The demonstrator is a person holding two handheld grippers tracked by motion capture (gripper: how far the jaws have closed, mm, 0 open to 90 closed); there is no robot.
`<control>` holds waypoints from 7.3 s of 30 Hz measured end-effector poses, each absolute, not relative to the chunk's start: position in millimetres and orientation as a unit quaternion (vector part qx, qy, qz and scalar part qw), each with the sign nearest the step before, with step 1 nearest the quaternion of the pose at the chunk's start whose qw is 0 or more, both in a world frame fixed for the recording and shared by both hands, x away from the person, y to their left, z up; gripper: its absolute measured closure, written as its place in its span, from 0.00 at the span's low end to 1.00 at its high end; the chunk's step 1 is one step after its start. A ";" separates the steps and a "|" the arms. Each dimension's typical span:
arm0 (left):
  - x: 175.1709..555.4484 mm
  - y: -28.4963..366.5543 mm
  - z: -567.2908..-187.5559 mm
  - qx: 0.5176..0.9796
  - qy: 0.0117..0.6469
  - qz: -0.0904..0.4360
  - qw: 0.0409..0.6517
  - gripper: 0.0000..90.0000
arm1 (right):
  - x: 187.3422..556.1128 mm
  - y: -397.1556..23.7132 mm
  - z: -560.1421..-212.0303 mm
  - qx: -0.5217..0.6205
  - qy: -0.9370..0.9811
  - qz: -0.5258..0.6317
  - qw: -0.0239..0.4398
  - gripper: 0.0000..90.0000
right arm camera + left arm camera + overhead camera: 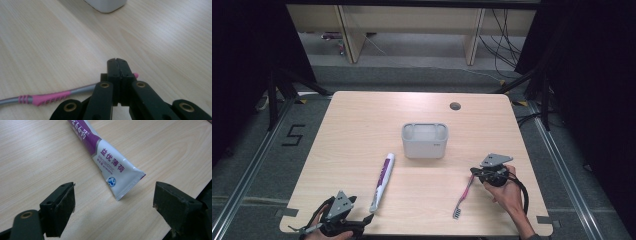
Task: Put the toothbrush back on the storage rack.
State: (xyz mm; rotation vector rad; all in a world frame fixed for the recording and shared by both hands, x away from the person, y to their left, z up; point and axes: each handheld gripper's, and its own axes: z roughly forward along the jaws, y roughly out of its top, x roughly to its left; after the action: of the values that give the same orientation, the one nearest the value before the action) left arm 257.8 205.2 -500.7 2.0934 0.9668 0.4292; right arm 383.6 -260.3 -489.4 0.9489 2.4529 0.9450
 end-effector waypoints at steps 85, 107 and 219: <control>258.2 206.7 -501.6 0.824 0.381 0.166 0.385 0.19 | 313.9 -280.5 -480.4 0.319 0.891 0.287 0.150 0.85; 258.7 206.9 -502.4 0.818 0.386 0.172 0.390 0.19 | 332.2 -232.3 -467.6 0.236 0.950 0.162 0.123 0.81; 258.9 208.1 -502.7 0.821 0.385 0.169 0.387 0.19 | 413.2 -221.0 -386.8 0.276 0.828 0.458 0.171 0.94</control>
State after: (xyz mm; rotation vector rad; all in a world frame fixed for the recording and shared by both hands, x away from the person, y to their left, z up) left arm 258.9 208.1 -502.7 2.0897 0.9791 0.4294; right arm 413.2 -221.0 -386.8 0.7833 2.3506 1.3011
